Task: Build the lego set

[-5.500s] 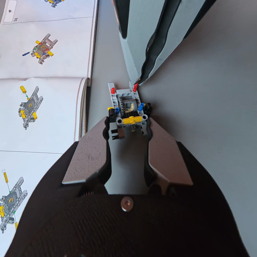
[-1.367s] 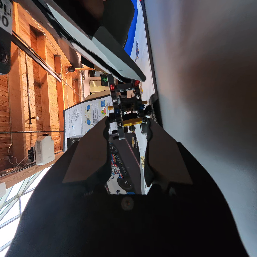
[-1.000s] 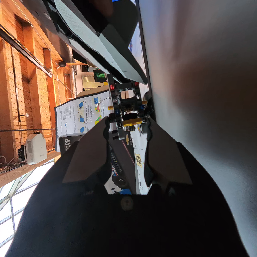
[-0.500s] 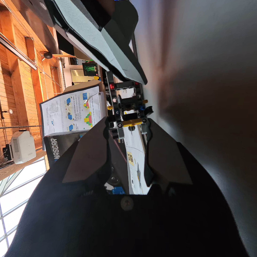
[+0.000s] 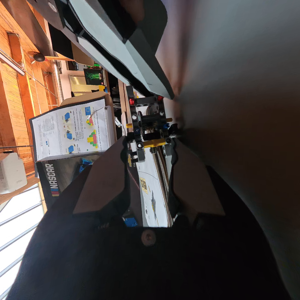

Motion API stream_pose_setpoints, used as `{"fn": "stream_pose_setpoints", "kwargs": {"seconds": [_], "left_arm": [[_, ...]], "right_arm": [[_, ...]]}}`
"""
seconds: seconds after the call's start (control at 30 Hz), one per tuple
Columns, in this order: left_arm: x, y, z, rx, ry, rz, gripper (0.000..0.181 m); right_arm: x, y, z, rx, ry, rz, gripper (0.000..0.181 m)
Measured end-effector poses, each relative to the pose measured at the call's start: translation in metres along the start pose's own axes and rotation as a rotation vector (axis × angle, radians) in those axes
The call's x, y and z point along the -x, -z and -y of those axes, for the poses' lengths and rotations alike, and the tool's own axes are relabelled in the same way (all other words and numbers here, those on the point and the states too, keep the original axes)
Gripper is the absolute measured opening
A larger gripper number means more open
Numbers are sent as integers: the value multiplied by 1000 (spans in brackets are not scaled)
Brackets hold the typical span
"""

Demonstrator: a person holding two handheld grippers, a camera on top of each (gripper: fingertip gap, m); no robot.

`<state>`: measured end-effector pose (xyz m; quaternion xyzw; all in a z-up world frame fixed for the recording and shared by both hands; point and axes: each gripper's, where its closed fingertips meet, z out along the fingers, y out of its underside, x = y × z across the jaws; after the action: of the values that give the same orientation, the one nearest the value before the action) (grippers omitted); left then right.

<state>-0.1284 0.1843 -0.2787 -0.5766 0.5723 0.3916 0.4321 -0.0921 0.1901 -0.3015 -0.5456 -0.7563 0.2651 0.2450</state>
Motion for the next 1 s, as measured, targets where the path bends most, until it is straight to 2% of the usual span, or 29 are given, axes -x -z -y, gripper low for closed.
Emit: {"fn": "stream_pose_setpoints", "kwargs": {"seconds": [0.03,0.2,0.4,0.53,0.57,0.67,0.73,0.77,0.87,0.9,1.0], "left_arm": [[0,0,0,6,-9,3,48],[2,-1,-8,38,5,-1,52],[3,-5,-16,54,45,-15,50],[5,-8,-20,12,242,-96,51],[6,-9,-23,-3,328,-131,51],[3,-11,-30,-58,672,-343,51],[-2,-5,-24,-135,902,-584,51],[-6,1,-20,-163,1025,-736,50],[0,25,-4,-325,1331,-1126,50],[2,29,-4,-348,1380,-1199,50],[-13,43,-4,-329,1327,-1348,50]], "right_arm": [[1,0,0,-3,-19,21,22],[5,-1,5,-4,60,11,18],[-3,-7,10,-70,-22,39,19],[-9,11,22,-225,-103,107,22],[-15,18,25,-265,-139,98,27],[-25,49,45,-484,-202,109,43],[-20,66,54,-566,-161,141,52],[-17,70,54,-553,-125,142,47],[2,65,47,-451,21,157,49],[7,61,45,-418,73,139,51],[21,51,43,-342,244,62,49]]}}
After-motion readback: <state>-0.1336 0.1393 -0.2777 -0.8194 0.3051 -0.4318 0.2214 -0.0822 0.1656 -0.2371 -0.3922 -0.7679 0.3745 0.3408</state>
